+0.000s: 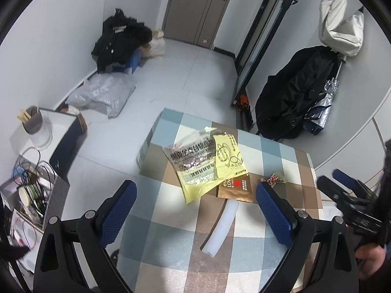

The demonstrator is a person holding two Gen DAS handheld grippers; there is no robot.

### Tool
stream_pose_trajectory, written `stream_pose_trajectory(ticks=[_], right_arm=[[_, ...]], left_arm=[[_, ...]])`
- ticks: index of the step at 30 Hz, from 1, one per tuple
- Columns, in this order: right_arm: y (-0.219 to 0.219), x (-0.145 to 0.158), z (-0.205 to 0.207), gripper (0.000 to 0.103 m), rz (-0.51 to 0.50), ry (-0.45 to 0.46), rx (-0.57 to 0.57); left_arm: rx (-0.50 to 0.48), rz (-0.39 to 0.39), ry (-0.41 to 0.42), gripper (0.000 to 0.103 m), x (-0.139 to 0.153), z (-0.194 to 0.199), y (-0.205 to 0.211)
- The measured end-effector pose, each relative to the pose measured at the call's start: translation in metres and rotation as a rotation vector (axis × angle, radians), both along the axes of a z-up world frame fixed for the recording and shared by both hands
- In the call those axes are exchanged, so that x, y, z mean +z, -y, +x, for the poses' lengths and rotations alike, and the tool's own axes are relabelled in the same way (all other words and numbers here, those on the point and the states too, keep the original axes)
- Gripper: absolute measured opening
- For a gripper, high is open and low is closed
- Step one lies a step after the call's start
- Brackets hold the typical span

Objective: Collect trash
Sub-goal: 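Move both grippers away from the bin back over the table, then close the right gripper on the red-white candy wrapper while the left gripper approaches the white foam strip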

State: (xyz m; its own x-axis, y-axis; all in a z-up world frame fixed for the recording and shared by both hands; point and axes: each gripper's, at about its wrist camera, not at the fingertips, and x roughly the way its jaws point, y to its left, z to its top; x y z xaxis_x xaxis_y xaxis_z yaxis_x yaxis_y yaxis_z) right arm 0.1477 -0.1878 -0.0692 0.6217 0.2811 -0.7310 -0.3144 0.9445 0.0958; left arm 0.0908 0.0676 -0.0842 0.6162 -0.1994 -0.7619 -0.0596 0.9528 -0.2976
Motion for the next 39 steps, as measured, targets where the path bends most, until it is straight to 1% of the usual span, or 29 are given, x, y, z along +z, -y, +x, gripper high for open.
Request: stream_pose_trajectory(ticks=[4, 8, 11, 13, 16, 18, 20, 22, 24, 25, 26, 28, 29, 30, 33, 39], right_arm=[[-0.006, -0.027, 0.03, 0.103, -0.044, -0.085, 0.033], [-0.008, -0.058, 0.052, 0.103, -0.058, -0.163, 0.042], [-0.01, -0.073, 0.059, 0.103, -0.047, -0.199, 0.041], [-0.015, -0.079, 0.061, 0.103, -0.058, -0.196, 0.06], [-0.023, -0.084, 0.062, 0.102, -0.107, -0.191, 0.09], [-0.028, -0.087, 0.062, 0.101, -0.109, -0.197, 0.111], [-0.033, -0.09, 0.062, 0.1, -0.133, -0.193, 0.128], [-0.037, -0.093, 0.063, 0.096, -0.166, -0.193, 0.131], [-0.041, -0.101, 0.064, 0.087, -0.193, -0.228, 0.136], [-0.041, -0.1, 0.062, 0.085, -0.205, -0.208, 0.135], [-0.041, -0.1, 0.062, 0.08, -0.204, -0.207, 0.14], [-0.041, -0.099, 0.06, 0.074, -0.207, -0.2, 0.136], [-0.039, -0.097, 0.059, 0.068, -0.198, -0.196, 0.129], [-0.037, -0.097, 0.059, 0.066, -0.185, -0.199, 0.127], [-0.034, -0.095, 0.059, 0.061, -0.17, -0.199, 0.125], [-0.03, -0.09, 0.057, 0.059, -0.166, -0.205, 0.13]], left_arm=[[0.002, -0.035, -0.058, 0.096, -0.011, 0.006, -0.001], [0.004, -0.008, -0.078, 0.096, -0.018, 0.011, 0.0], [0.003, 0.0, -0.089, 0.096, -0.023, 0.014, -0.002], [-0.003, 0.003, -0.097, 0.096, -0.024, 0.015, -0.002], [-0.012, 0.004, -0.104, 0.096, -0.026, 0.017, -0.001], [-0.012, 0.001, -0.107, 0.096, -0.027, 0.018, -0.002], [-0.011, 0.002, -0.111, 0.096, -0.029, 0.02, -0.004], [-0.006, 0.005, -0.112, 0.096, -0.03, 0.02, -0.005], [-0.002, 0.007, -0.117, 0.096, -0.032, 0.021, -0.006], [-0.002, 0.008, -0.12, 0.096, -0.033, 0.021, -0.006], [-0.002, 0.007, -0.122, 0.096, -0.034, 0.021, -0.006], [-0.005, 0.01, -0.125, 0.096, -0.035, 0.022, -0.005], [-0.006, 0.012, -0.124, 0.096, -0.034, 0.021, -0.004], [-0.009, 0.017, -0.123, 0.096, -0.034, 0.021, -0.003], [-0.02, 0.031, -0.12, 0.096, -0.034, 0.02, 0.0], [-0.075, 0.042, -0.118, 0.096, -0.034, 0.017, 0.014]])
